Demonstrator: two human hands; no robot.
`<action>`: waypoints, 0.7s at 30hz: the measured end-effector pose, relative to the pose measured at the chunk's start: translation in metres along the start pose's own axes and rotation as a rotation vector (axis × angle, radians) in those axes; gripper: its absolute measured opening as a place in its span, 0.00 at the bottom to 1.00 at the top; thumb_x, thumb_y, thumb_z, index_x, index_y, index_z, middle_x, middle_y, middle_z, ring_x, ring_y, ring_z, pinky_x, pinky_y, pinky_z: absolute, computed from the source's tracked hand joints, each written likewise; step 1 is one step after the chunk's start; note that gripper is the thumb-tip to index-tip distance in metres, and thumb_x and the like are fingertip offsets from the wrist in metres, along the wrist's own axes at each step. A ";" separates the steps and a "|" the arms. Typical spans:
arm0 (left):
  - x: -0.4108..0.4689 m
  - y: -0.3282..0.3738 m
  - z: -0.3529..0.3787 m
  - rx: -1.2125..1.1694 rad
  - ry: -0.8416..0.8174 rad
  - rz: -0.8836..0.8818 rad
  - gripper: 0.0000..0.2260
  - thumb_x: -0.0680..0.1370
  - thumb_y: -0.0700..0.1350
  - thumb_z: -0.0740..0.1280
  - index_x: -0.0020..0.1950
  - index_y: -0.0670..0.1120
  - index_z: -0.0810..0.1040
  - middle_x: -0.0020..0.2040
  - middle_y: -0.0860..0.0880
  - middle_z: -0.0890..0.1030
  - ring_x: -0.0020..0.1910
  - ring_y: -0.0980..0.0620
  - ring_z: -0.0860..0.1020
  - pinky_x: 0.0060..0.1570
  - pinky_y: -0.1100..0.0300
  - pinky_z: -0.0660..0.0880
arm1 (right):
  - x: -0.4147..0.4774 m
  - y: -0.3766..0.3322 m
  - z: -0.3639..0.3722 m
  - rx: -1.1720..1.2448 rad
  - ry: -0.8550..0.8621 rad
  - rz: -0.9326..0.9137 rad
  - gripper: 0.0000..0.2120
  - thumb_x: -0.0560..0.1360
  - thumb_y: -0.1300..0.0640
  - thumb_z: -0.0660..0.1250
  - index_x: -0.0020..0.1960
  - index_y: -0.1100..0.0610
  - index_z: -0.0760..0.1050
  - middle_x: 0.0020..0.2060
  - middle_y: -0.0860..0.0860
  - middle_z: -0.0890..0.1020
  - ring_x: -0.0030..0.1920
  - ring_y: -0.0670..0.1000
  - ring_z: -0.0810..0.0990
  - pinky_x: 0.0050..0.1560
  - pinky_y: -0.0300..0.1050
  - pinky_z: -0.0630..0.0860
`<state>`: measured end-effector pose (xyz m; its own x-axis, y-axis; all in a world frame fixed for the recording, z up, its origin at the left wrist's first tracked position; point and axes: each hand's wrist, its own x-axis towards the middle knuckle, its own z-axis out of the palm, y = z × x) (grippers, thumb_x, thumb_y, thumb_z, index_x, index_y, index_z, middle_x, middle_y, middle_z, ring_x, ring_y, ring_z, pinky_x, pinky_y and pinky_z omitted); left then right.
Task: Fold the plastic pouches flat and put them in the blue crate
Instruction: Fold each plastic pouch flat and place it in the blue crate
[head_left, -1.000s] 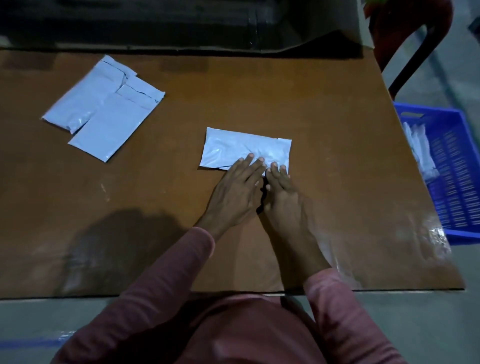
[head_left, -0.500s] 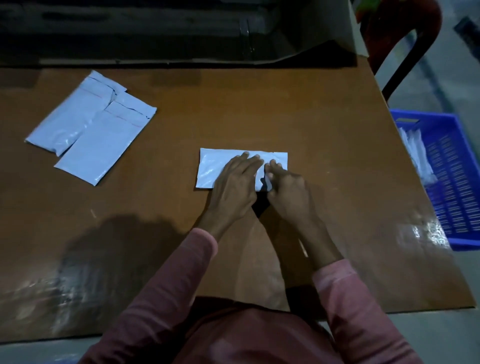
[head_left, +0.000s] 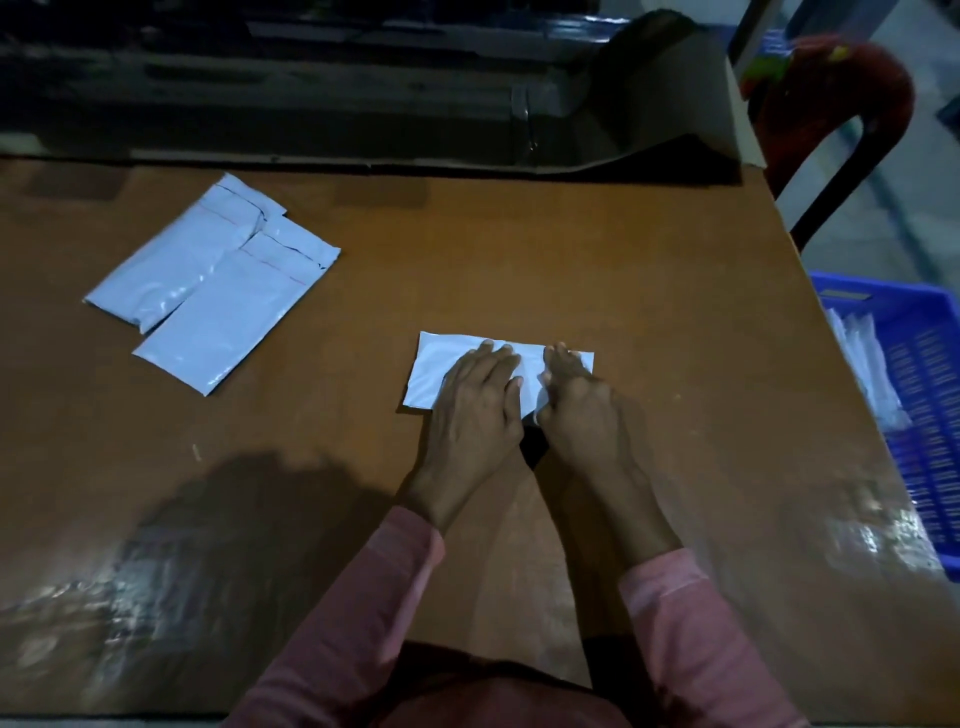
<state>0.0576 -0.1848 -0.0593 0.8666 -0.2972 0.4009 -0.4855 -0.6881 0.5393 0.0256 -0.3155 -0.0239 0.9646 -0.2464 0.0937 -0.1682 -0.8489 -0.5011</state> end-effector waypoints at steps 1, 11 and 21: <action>0.000 0.000 0.000 -0.012 -0.002 -0.003 0.18 0.83 0.45 0.59 0.65 0.40 0.81 0.66 0.43 0.82 0.71 0.45 0.76 0.71 0.48 0.71 | 0.001 0.000 -0.001 -0.019 -0.014 -0.009 0.18 0.79 0.66 0.63 0.68 0.67 0.75 0.69 0.65 0.75 0.69 0.64 0.75 0.58 0.58 0.80; -0.028 -0.015 -0.020 0.046 0.033 0.033 0.17 0.84 0.40 0.61 0.71 0.38 0.76 0.70 0.42 0.78 0.75 0.45 0.71 0.75 0.47 0.66 | -0.016 -0.018 0.002 0.058 -0.024 -0.145 0.23 0.79 0.59 0.56 0.71 0.64 0.73 0.72 0.60 0.73 0.76 0.61 0.66 0.71 0.52 0.67; -0.043 -0.001 -0.050 0.056 0.041 -0.054 0.14 0.81 0.42 0.64 0.64 0.42 0.83 0.62 0.46 0.84 0.66 0.47 0.79 0.63 0.53 0.77 | -0.041 -0.038 -0.002 0.007 -0.007 -0.168 0.18 0.78 0.65 0.61 0.66 0.66 0.77 0.69 0.61 0.76 0.75 0.64 0.68 0.66 0.58 0.73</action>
<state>0.0153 -0.1384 -0.0394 0.8852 -0.2321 0.4031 -0.4301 -0.7388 0.5189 -0.0079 -0.2741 -0.0067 0.9804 -0.0977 0.1709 -0.0028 -0.8748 -0.4845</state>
